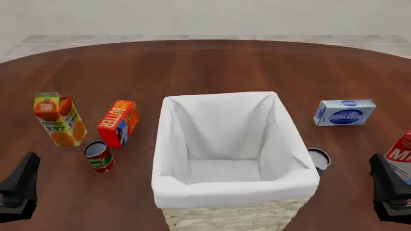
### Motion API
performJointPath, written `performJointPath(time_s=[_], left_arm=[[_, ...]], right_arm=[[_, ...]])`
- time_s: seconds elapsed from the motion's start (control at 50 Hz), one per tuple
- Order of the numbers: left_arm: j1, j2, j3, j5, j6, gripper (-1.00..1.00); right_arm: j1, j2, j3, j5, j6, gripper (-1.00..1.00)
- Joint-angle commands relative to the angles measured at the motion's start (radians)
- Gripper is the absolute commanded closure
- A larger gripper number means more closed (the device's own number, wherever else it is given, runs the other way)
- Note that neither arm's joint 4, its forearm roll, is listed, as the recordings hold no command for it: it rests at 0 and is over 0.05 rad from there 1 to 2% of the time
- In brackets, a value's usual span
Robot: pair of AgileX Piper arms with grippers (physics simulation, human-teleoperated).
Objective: Pick up the alphabet soup and the tomato sauce, and put them in the basket.
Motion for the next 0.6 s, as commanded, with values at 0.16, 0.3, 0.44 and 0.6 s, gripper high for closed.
performJointPath(time_s=[0.16, 0.3, 0.44, 0.6], left_arm=[[-0.015, -0.015, -0.003, 0.017, 0.014, -1.00], [-0.017, -0.015, -0.002, 0.018, 0.016, -1.00], [-0.015, -0.014, -0.003, 0.016, 0.015, -1.00], [-0.015, -0.014, -0.003, 0.017, 0.013, -1.00]], right_arm=[[0.006, 0.000, -0.002, 0.008, 0.000, -1.00], [0.007, 0.005, -0.003, 0.018, -0.007, -1.00], [-0.008, 0.098, -0.002, -0.049, 0.018, -1.00], [-0.012, 0.100, -0.023, -0.041, 0.000, -1.00]])
